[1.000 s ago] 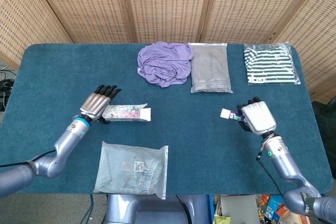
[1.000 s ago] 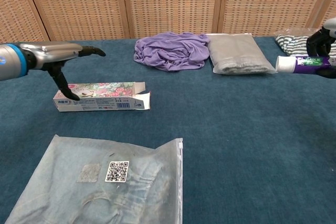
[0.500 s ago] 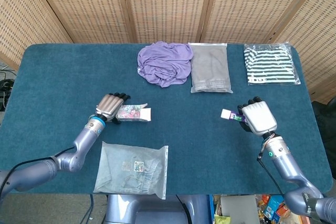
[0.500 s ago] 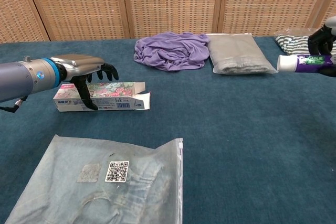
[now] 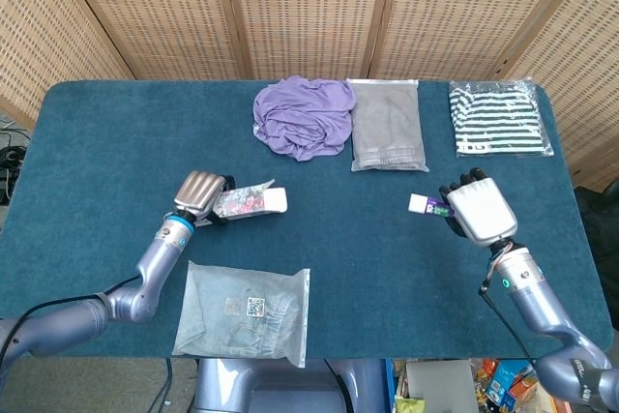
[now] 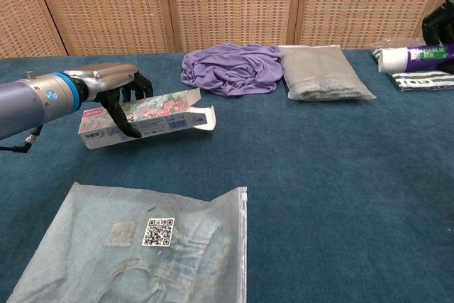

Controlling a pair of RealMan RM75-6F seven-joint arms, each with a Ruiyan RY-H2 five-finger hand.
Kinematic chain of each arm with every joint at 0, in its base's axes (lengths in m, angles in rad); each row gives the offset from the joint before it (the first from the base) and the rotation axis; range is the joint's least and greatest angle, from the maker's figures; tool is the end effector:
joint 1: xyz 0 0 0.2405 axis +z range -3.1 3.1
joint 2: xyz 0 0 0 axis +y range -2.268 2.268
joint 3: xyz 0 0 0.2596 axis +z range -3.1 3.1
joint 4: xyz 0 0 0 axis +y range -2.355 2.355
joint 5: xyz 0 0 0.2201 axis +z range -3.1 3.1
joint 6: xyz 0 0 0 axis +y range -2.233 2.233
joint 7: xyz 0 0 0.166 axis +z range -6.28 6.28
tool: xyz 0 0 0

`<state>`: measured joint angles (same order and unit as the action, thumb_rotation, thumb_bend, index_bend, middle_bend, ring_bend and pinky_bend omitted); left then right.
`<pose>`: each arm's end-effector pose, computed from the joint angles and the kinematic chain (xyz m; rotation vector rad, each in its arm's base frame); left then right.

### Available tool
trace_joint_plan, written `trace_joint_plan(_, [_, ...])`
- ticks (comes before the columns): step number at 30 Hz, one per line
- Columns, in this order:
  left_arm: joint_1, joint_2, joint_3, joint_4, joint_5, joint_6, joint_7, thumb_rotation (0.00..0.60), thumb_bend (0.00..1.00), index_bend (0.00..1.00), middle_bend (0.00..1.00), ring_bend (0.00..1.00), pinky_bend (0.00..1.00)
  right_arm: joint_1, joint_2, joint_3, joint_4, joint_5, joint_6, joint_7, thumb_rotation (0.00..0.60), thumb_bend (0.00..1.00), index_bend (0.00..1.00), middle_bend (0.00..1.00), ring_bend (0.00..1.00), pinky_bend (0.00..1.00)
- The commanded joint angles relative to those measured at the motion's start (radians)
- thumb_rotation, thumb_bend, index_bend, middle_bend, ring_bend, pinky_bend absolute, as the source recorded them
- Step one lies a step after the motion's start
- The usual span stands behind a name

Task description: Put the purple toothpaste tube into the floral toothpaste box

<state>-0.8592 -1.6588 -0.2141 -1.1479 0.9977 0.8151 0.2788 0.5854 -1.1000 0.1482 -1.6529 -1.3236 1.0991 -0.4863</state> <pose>-0.1628 0.4310 -0.0484 -1.8080 -0.9716 -0.8149 -0.2022 -0.3569 0.1203 1.7969 -0.4348 0.7031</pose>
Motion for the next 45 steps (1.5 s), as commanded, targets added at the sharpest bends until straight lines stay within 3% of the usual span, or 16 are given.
trace_joint_plan(1, [0.027, -0.02, -0.043, 0.011, 0.234, 0.134, -0.347, 0.6, 0.19, 0.56, 0.56, 0.5, 0.48, 0.021, 0.073, 0.027, -0.075, -0.006, 0.004, -0.066, 0.6, 0.54, 0.6, 0.61, 0.43, 0.3])
trace_joint_plan(4, [0.002, -0.041, -0.042, 0.068, 0.341, 0.158, -0.547, 0.6, 0.19, 0.56, 0.56, 0.5, 0.48, 0.043, 0.127, 0.049, -0.134, 0.0, -0.003, -0.128, 0.6, 0.54, 0.6, 0.61, 0.43, 0.3])
trace_joint_plan(10, [-0.061, -0.098, -0.034, 0.155, 0.434, 0.167, -0.722, 0.6, 0.19, 0.56, 0.56, 0.5, 0.48, 0.092, 0.207, 0.087, -0.22, -0.002, -0.004, -0.303, 0.6, 0.55, 0.6, 0.61, 0.43, 0.33])
trace_joint_plan(16, [-0.129, -0.169, -0.039, 0.24, 0.477, 0.174, -0.79, 0.6, 0.19, 0.56, 0.56, 0.5, 0.48, 0.155, 0.261, 0.134, -0.338, 0.072, -0.033, -0.443, 0.6, 0.55, 0.6, 0.62, 0.43, 0.33])
trace_joint_plan(21, [-0.17, -0.215, -0.048, 0.303, 0.482, 0.178, -0.822, 0.6, 0.19, 0.56, 0.56, 0.5, 0.48, 0.2, 0.262, 0.14, -0.379, 0.121, -0.056, -0.521, 0.6, 0.55, 0.6, 0.62, 0.43, 0.34])
trace_joint_plan(45, [-0.242, -0.264, -0.047, 0.386, 0.472, 0.165, -0.925, 0.6, 0.19, 0.57, 0.56, 0.5, 0.48, 0.324, 0.203, 0.055, -0.39, 0.22, -0.106, -0.763, 0.6, 0.55, 0.62, 0.64, 0.46, 0.4])
